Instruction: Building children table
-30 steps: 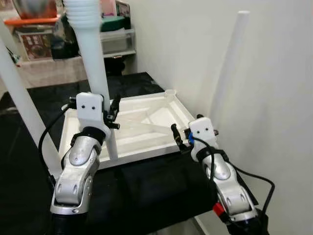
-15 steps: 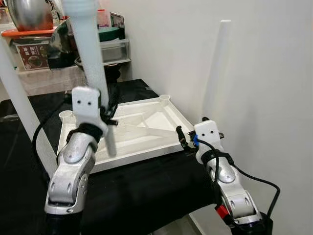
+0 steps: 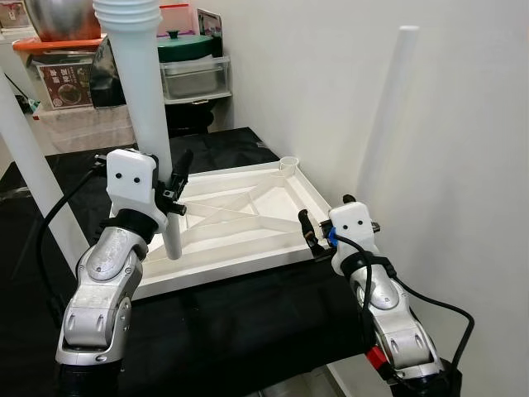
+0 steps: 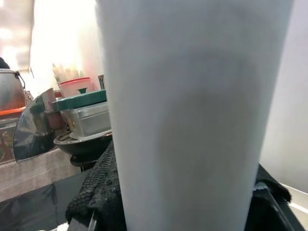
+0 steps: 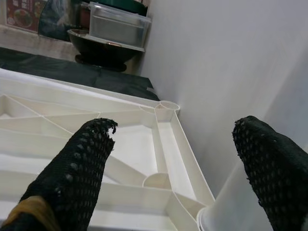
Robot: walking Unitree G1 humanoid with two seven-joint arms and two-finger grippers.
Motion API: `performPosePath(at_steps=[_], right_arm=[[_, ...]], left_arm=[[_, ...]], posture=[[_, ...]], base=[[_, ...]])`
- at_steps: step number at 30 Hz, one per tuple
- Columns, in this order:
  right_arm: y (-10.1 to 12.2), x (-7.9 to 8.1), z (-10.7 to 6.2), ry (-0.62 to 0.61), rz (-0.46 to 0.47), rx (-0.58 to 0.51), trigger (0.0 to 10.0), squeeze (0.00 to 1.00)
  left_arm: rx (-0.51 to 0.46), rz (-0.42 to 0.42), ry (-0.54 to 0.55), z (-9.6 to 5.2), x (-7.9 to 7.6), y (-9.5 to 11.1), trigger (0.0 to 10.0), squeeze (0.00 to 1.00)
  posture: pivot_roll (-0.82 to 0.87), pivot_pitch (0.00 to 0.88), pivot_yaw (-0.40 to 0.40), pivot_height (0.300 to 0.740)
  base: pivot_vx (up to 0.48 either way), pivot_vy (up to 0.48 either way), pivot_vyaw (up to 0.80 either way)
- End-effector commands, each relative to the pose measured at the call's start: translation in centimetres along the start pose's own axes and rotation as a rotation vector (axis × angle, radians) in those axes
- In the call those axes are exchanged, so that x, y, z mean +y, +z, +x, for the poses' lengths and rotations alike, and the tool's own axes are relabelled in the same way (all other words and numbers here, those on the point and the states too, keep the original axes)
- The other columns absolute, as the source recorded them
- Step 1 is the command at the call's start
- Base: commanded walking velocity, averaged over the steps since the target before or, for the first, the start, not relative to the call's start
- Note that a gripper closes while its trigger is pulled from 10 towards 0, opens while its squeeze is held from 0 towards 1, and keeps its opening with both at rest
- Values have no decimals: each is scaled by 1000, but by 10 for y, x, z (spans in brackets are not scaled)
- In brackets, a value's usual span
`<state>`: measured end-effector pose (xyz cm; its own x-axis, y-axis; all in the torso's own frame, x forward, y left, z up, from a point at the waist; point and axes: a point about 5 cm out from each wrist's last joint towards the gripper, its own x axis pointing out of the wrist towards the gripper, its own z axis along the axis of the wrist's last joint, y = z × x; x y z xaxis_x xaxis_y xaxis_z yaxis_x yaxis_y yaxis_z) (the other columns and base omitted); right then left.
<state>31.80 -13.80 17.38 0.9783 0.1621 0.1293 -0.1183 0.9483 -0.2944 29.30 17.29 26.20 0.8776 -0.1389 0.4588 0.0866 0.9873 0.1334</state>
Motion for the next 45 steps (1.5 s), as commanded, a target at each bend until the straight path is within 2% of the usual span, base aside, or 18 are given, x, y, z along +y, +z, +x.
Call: performPosePath(at_steps=[1,7,12,20,28,32,37,39,45], right_arm=[[-6,-2,-2,-7,-1,18,10000,0],[-7,-5,-3,-10,-10,10,10000,0],[-6,-5,-3,-12,-2,0,10000,0],[-5,-7,-5,-20,4,-17,10000,0],[-4,-7,-5,-23,6,-27,10000,0],[-4,-6,-5,-22,6,-28,10000,0],[-4,-7,-6,-24,4,-28,10000,0],[-6,-9,-8,-25,1,-24,10000,0],[-6,-10,-8,-23,-2,-24,10000,0]], left_arm=[[12,-1,-18,-4,-2,-5,10000,0],[38,38,-95,-12,-4,-16,10000,0],[68,71,-132,-16,6,-30,10000,0],[43,122,-185,-9,18,-28,10000,0],[3,140,-238,-4,16,-25,10000,0],[5,139,-241,-4,16,-26,10000,0],[38,107,-236,-9,14,-38,10000,0],[72,96,-222,-14,17,-48,10000,0],[107,78,-178,-16,28,-57,10000,0]], posture=[[14,0,-3,740],[12,0,-6,740],[10,0,-11,740],[6,0,-4,740],[5,0,-5,740],[3,0,-4,740],[-5,0,-2,740],[-8,0,-4,740],[-11,0,-5,740]], base=[[0,0,0],[0,0,0],[0,0,0],[0,0,0],[0,0,0],[0,0,0],[0,0,0],[0,0,0],[0,0,0]])
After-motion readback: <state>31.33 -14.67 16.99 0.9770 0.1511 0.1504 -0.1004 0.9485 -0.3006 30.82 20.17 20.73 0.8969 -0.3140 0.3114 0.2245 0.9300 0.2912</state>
